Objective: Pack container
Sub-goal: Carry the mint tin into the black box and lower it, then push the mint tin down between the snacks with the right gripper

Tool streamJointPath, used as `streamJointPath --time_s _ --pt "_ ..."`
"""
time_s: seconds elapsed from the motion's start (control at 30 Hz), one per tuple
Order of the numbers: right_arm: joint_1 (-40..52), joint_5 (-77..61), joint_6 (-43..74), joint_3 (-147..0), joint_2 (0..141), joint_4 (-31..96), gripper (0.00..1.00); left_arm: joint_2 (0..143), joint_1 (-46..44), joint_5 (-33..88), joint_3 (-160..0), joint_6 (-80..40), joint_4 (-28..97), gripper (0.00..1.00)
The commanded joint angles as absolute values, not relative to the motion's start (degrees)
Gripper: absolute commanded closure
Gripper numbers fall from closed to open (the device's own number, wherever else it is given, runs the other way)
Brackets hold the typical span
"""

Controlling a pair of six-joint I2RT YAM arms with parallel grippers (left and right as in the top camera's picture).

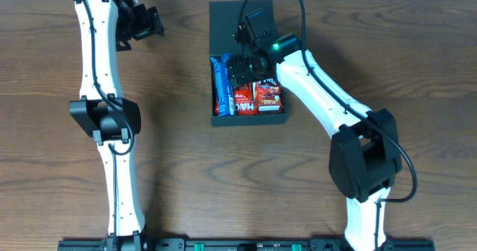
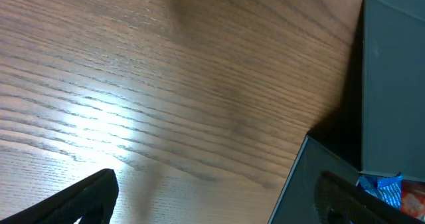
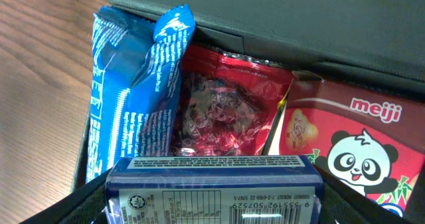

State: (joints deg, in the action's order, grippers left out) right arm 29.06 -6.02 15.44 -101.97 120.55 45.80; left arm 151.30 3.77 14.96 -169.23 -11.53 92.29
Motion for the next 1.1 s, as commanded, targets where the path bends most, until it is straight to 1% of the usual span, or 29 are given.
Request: streamJointPath --time_s 0.0,0.23,0.27,0.3,0.37,0.4,0.6,0.8,0.9,0.97,1.0,1.07 --pt "29.43 -6.44 20.58 -103.11 121.23 45.65 0.29 150.71 3.84 14.63 -170.41 -10.31 95.59 0.05" --pt "29.43 -6.26 21.19 -103.11 121.67 45.21 0.3 150.71 3.84 14.63 -170.41 -10.31 95.42 0.05" --pt "29.43 -6.26 21.17 -103.11 121.82 45.19 0.27 150.71 3.84 14.63 -170.41 -10.31 95.35 0.05" --pt "29.43 -6.26 21.15 -103.11 121.89 45.21 0.21 150.74 3.84 14.63 -170.41 -10.31 95.33 0.05" --pt "29.43 -6.26 20.84 -103.11 121.95 45.21 0.02 150.71 3.84 14.63 -170.41 -10.31 95.35 0.05" --pt "29.43 -6.26 20.51 -103.11 121.93 45.17 0.01 150.71 3.84 14.63 -170.41 -10.28 95.35 0.05" --pt "28.64 -6.28 19.64 -103.35 121.82 45.12 0.01 150.71 3.84 14.61 -170.41 -10.28 95.31 0.05" --pt "27.03 -6.28 19.0 -106.72 121.71 45.95 0.01 150.71 3.84 14.61 -170.41 -10.28 95.09 0.05" --pt "26.61 -6.28 14.41 -107.5 121.71 45.34 0.01 150.71 3.84 14.61 -170.41 -10.28 95.07 0.05" --pt "26.59 -6.28 4.93 -107.48 121.73 44.6 0.01 150.71 3.84 14.61 -170.41 -10.26 95.02 0.05" --pt "26.63 -6.26 -2.2 -107.46 121.73 44.53 0.01 150.71 3.84 14.61 -170.41 -10.26 94.91 0.05" --pt "26.65 -6.26 -10.07 -107.46 121.73 44.56 0.01 150.74 3.77 14.61 -170.41 -10.26 94.78 0.05"
